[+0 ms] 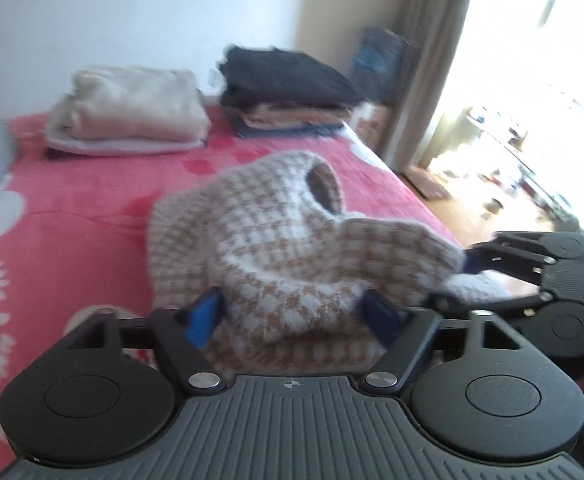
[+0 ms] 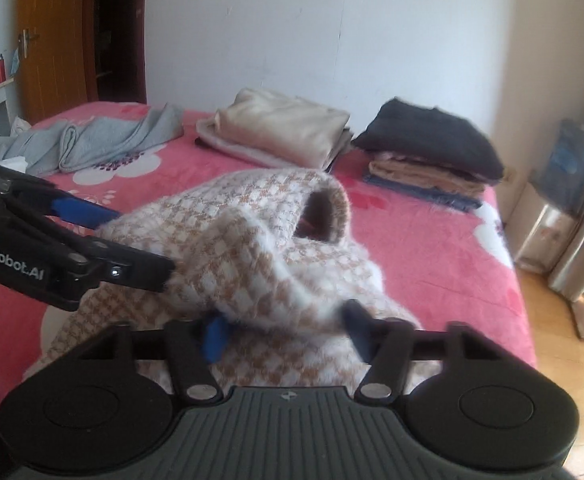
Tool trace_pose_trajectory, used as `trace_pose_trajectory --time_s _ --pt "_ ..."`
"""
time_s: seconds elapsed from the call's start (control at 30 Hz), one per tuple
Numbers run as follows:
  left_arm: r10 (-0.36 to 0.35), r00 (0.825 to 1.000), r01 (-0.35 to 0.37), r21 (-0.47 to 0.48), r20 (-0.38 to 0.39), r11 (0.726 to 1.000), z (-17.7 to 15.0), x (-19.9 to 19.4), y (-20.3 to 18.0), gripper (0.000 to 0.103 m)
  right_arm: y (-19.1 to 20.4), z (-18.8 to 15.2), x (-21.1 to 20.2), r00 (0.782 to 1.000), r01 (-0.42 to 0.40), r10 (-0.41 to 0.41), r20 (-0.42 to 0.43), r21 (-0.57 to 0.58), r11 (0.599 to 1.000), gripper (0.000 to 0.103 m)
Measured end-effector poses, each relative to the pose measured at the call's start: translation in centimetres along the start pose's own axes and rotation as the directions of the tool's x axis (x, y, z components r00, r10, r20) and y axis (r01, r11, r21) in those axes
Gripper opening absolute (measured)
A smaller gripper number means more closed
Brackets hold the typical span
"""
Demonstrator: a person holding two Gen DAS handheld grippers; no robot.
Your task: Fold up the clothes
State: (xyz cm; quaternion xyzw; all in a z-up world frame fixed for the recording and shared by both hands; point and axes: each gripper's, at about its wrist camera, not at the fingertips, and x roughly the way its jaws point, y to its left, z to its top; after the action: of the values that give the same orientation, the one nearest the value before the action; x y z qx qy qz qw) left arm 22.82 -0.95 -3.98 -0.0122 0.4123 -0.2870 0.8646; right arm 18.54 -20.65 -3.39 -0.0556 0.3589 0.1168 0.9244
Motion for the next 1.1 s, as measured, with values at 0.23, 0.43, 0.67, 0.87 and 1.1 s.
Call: trace_pose_trajectory --time_s 0.23,0.43,0.67,0.87,1.1 --pt "-0.134 0.958 0.075 -0.23 -0.252 0.97 6.7 -2.5 3.8 0.077 -0.3 5.3 -2.2 0.988 -0.083 0.109 -0.11 0.216 0.973 0.008" --pt "-0.096 0.932 0.026 -0.201 -0.35 0.979 11.2 -1.7 4.2 0.084 0.9 8.8 -2.8 0.963 -0.17 0.229 -0.142 0.338 0.926 0.008" --pt "0.07 0.877 -0.205 -0.239 -0.475 0.949 11.2 2.8 2.3 0.078 -0.9 7.7 -2.0 0.88 -0.416 0.465 -0.096 0.316 0.853 0.008" --pt "0.224 0.852 -0.389 -0.288 -0.473 0.875 11.3 1.9 -2.5 0.083 -6.9 7.1 -2.4 0.802 -0.541 0.593 -0.078 0.329 0.774 0.013" --pt "0.21 0.845 -0.403 -0.329 -0.492 0.854 15.1 3.1 -2.4 0.083 -14.3 9.6 -5.5 0.791 -0.506 0.589 -0.163 0.367 0.781 0.039"
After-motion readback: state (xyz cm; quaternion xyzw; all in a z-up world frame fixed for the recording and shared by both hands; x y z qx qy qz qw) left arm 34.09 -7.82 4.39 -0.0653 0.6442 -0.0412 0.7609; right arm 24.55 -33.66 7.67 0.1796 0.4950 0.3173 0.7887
